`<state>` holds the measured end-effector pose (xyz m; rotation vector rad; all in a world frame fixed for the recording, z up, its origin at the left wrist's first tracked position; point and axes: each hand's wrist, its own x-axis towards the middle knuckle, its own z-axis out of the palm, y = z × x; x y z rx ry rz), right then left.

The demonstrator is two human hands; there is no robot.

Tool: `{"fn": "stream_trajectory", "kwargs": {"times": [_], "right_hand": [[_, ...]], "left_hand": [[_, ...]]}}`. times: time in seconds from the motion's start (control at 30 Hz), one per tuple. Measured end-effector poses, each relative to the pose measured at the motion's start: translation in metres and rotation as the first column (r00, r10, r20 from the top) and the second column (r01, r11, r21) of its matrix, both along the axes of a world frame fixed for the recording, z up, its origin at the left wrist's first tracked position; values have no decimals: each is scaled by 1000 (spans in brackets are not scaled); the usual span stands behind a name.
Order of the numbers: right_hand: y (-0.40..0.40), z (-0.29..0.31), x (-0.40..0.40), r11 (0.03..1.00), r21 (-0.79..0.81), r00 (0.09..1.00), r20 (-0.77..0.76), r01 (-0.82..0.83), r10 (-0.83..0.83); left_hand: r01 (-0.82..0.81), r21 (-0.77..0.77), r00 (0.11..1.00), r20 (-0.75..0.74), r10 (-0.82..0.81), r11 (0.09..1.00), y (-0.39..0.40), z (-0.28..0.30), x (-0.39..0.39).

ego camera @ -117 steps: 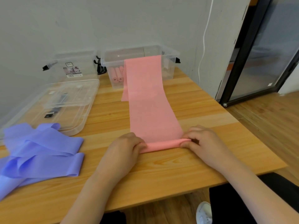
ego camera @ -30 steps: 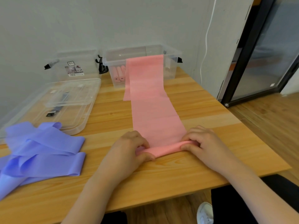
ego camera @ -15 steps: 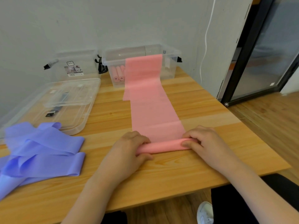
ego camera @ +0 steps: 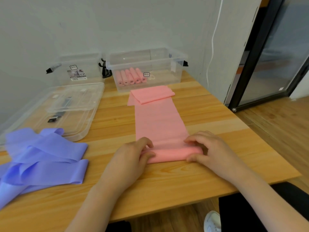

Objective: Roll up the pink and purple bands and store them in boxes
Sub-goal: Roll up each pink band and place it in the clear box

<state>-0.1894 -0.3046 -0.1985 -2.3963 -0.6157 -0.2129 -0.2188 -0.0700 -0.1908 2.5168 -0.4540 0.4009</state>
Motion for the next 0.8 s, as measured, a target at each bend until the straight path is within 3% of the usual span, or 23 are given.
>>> {"fn": "stream_trajectory", "kwargs": {"times": [0.17, 0.33, 0.5, 0.67, 0.8], "right_hand": [[1, 2, -2, 998, 52, 1000, 11, 24, -25], [-1, 1, -3, 1000, 9, 997, -74, 2, -1], [21, 1, -14, 944, 308, 969, -242, 119, -43], [15, 0, -8, 878, 464, 954, -298, 119, 29], [-1, 2, -6, 990, 138, 980, -199, 34, -6]], "left_hand": [[91, 42, 994, -58, -88, 995, 3, -4, 4], [12, -2, 1000, -24, -12, 1000, 0, 0, 1], [13, -112, 991, -131, -28, 994, -18, -8, -7], [36, -49, 993, -110, -41, 998, -19, -11, -9], [-18, 15, 1000, -10, 18, 1000, -7, -7, -2]]}}
